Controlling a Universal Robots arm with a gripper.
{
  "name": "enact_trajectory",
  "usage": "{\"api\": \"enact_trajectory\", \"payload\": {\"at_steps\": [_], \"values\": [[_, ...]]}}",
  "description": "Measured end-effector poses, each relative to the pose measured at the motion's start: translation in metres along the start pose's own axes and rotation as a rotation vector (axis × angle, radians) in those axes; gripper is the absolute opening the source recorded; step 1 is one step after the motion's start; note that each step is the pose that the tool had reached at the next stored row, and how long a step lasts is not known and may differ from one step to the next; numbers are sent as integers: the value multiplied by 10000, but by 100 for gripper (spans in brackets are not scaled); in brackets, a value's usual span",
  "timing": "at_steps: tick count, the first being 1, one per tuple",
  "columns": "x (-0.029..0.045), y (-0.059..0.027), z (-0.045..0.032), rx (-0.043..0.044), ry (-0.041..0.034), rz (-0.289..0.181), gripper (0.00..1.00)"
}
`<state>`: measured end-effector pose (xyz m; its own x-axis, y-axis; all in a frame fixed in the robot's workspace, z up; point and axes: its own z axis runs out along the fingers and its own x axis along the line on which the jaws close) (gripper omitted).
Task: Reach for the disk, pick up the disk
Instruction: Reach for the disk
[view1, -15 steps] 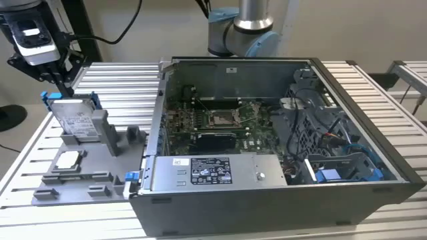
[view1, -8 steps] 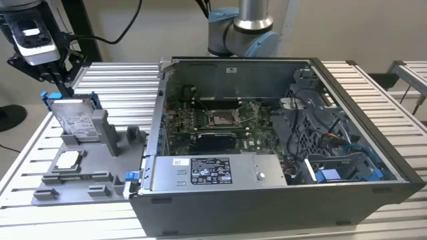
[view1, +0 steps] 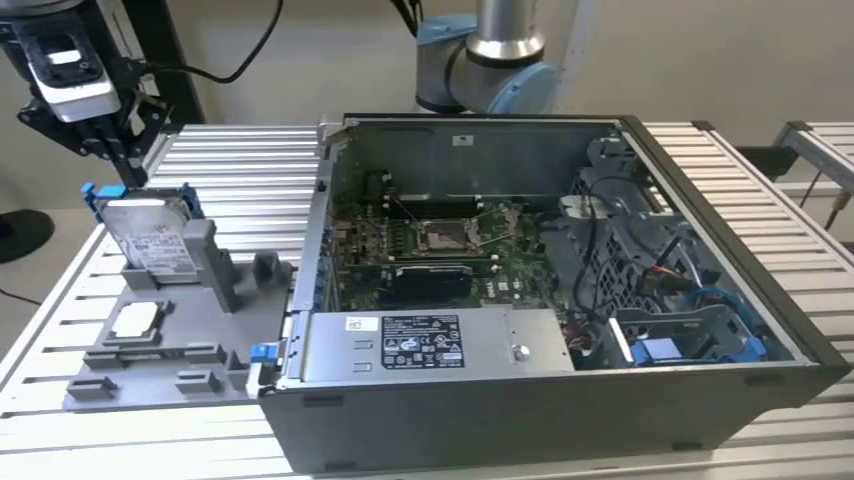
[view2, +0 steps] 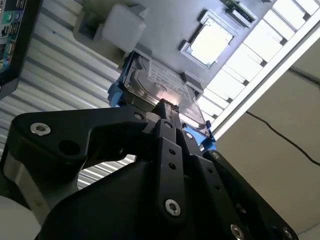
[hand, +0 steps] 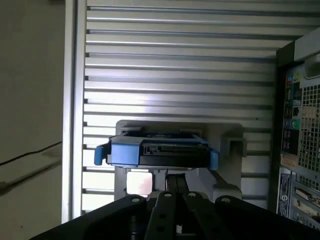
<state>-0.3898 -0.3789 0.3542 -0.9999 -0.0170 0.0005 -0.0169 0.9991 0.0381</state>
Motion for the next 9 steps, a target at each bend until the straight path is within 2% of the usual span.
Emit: {"api": "enact_trajectory", "payload": {"at_steps": [6, 9], "values": [[265, 19, 3, 0, -6, -1, 0], [367, 56, 6, 1, -15, 0, 0]]}}
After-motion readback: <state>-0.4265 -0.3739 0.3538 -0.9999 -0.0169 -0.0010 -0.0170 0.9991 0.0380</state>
